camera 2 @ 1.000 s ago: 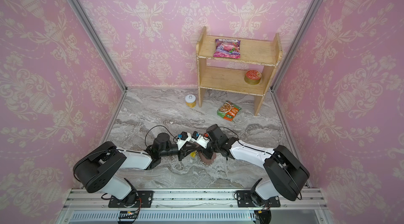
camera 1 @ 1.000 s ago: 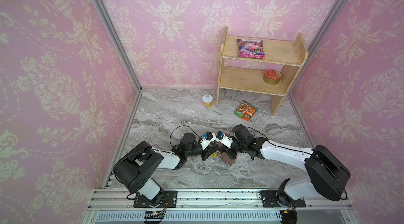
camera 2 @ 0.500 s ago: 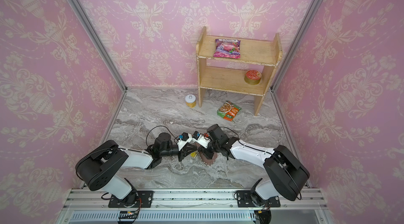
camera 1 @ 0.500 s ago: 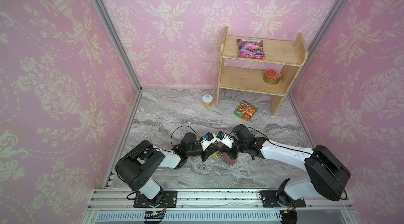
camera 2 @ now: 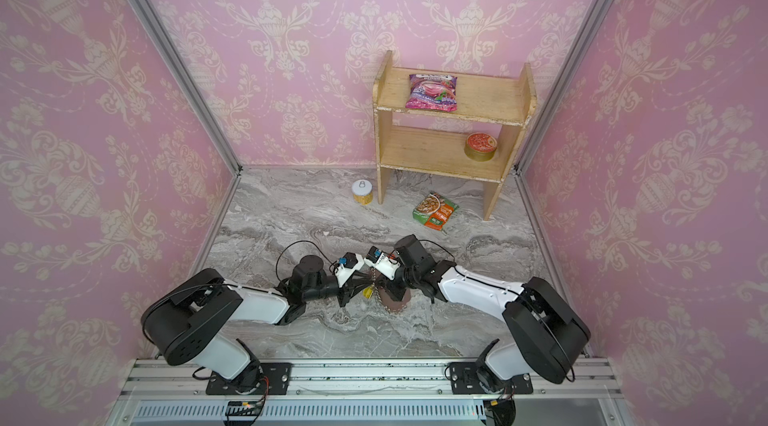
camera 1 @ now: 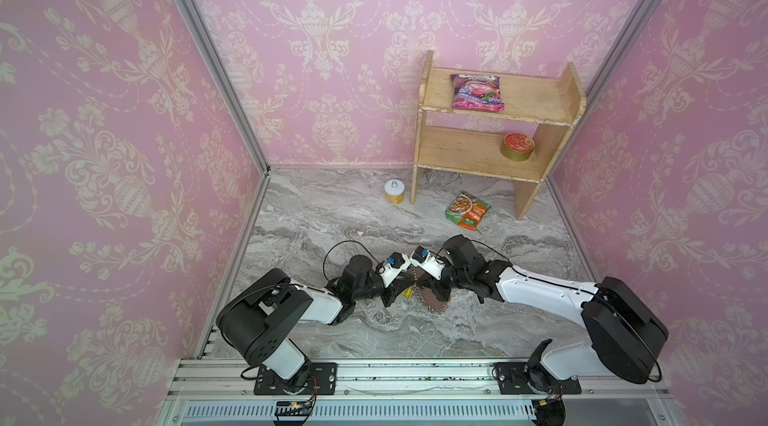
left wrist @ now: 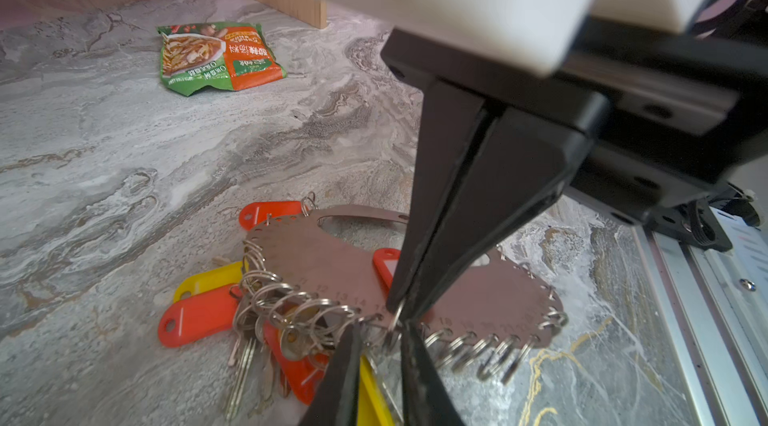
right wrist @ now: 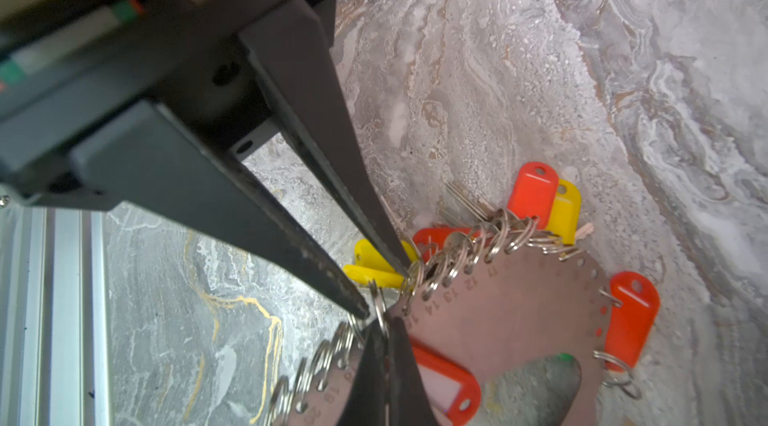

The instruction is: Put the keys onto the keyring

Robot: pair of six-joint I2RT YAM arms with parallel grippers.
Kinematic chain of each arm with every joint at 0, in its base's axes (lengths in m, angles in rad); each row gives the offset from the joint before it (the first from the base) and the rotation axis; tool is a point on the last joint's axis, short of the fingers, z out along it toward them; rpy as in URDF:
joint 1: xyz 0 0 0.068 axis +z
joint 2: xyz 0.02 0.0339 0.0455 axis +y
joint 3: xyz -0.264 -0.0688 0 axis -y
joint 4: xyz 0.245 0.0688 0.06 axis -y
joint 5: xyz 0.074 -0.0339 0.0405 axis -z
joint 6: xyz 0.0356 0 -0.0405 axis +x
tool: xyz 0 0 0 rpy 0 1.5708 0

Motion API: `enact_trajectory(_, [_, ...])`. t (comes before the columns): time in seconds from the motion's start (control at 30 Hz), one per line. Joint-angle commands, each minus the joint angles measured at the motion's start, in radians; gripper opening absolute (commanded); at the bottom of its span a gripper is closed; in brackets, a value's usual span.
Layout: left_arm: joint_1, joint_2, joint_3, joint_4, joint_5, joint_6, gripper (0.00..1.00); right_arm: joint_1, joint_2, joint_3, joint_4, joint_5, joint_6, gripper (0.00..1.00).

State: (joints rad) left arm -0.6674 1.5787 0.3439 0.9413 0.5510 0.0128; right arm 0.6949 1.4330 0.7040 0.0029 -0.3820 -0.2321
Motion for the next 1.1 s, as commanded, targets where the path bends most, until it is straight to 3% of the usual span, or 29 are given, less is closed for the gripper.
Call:
enact_trajectory(0.0, [0.009, 0.034, -0.029, 0.153, 0.016, -0.09, 0.2, -0.009, -0.042, -0.014, 0.062, -0.035, 0.033, 0.0])
enact_trajectory(0.47, [0.018, 0.023, 0.009, 0.132, 0.08, -0.085, 0.18, -0.009, -0.047, -0.013, 0.048, -0.049, 0.022, 0.0])
enact_trajectory(0.67, [0.018, 0.029, 0.015, 0.129, 0.102, -0.082, 0.11, -0.009, -0.043, -0.008, 0.044, -0.057, 0.02, 0.0])
enact_trajectory(0.8, [0.018, 0.036, 0.02, 0.122, 0.111, -0.085, 0.0, -0.011, -0.042, -0.001, 0.045, -0.058, 0.022, 0.0])
enact_trajectory(0.97, [0.017, 0.029, 0.026, 0.091, 0.118, -0.069, 0.0, -0.01, -0.044, 0.004, 0.041, -0.053, 0.037, 0.0])
enact_trajectory(1.07, [0.017, 0.009, 0.029, 0.057, 0.111, -0.029, 0.0, -0.011, -0.043, 0.012, 0.009, -0.025, 0.051, 0.11])
